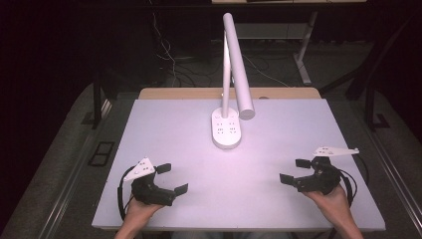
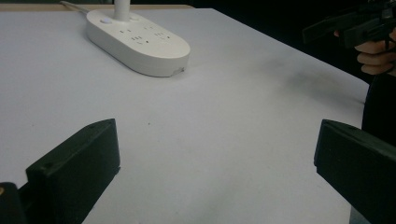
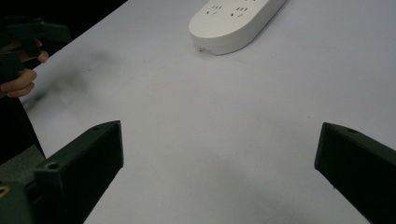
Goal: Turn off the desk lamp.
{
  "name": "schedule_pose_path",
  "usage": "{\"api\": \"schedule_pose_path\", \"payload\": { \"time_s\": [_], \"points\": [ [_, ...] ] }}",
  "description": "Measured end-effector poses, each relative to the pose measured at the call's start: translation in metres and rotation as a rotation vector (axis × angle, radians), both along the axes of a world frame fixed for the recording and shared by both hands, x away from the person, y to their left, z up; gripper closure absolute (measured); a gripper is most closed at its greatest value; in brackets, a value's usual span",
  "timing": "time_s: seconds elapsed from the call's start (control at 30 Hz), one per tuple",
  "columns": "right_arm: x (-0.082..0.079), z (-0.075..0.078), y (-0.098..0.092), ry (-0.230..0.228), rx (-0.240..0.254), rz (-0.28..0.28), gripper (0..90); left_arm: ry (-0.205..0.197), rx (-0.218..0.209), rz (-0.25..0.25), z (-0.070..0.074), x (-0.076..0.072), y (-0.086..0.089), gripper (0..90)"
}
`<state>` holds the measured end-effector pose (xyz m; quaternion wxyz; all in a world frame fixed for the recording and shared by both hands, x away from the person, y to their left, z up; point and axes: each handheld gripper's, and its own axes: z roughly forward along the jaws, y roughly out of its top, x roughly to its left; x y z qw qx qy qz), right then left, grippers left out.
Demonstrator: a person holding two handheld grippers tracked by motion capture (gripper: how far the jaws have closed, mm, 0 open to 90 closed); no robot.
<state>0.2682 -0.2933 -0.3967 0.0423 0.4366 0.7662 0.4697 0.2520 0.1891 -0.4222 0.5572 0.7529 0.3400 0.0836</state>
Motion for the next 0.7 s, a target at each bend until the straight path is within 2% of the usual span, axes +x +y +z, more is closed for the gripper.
{"api": "schedule_pose_path", "payload": {
  "time_s": [0.33, 0.7],
  "points": [
    [0.013, 0.017, 0.000, -0.002, -0.011, 0.019, 1.2, -0.001, 0.004, 0.008, 0.000, 0.000, 0.001, 0.0],
    [0.031, 0.021, 0.001, 0.024, -0.024, 0.029, 1.2, -0.003, 0.001, 0.009, 0.001, 0.000, 0.002, 0.0]
  ]
}}
